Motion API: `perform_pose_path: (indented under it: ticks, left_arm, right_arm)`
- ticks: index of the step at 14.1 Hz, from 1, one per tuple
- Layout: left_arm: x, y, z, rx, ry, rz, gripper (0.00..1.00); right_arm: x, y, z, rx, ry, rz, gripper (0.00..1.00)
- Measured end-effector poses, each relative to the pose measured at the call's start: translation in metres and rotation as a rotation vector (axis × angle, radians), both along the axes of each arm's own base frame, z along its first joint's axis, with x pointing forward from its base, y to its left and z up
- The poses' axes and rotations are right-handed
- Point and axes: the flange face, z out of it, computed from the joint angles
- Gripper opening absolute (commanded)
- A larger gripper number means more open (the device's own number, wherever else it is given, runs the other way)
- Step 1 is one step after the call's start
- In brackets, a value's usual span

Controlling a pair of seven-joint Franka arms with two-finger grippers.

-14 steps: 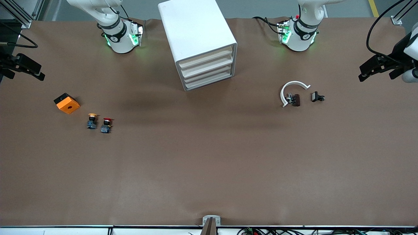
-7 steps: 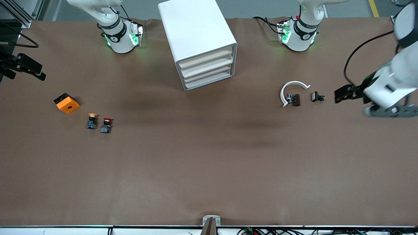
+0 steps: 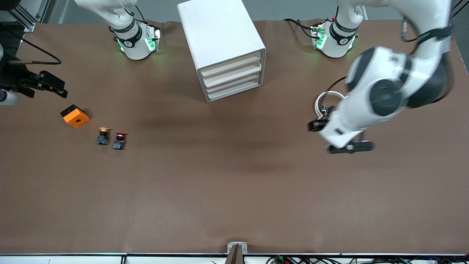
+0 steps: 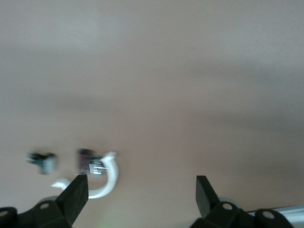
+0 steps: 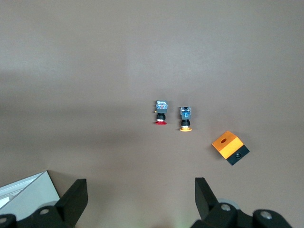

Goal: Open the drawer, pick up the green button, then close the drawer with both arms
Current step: 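Reach the left gripper to the cabinet drawer while the right gripper moves forward, then grasp the drawer front with the left gripper and pull it open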

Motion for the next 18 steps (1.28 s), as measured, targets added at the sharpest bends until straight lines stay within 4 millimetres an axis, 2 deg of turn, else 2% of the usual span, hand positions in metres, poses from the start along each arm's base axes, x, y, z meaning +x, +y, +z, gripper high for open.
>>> perform_pose_path:
  ticks: [2, 5, 8, 10, 12, 14, 18]
  left_arm:
    - [-0.001, -0.037, -0.038, -0.037, 0.023, 0.097, 1.0]
    - [-0.009, -0.085, -0.082, -0.043, 0.045, 0.295, 1.0]
    - [-0.032, -0.13, -0.132, -0.019, 0.147, 0.483, 1.0]
    - [-0.044, -0.147, -0.16, -0.035, 0.263, 0.593, 1.0]
    - [-0.05, -0.155, -0.18, -0.035, 0.381, 0.744, 1.0]
    - [-0.059, -0.164, -0.2, 0.029, 0.46, 0.905, 1.0]
    - [-0.093, -0.198, -0.236, 0.207, 0.574, 1.167, 0.98]
  right_arm:
    - [0.004, 0.007, -0.006, 0.022, 0.005, 0.0, 1.0]
    - [0.012, 0.023, -0.015, 0.037, 0.003, -0.015, 1.0]
    - [0.013, 0.058, -0.021, 0.035, 0.006, 0.005, 1.0]
    - [0.01, 0.084, -0.024, 0.029, 0.014, -0.033, 1.0]
    - [0.007, 0.105, -0.029, 0.023, 0.025, -0.06, 1.0]
    - [0.006, 0.123, -0.039, 0.014, 0.044, -0.099, 1.0]
    - [-0.002, 0.159, -0.054, -0.01, 0.063, -0.241, 1.0]
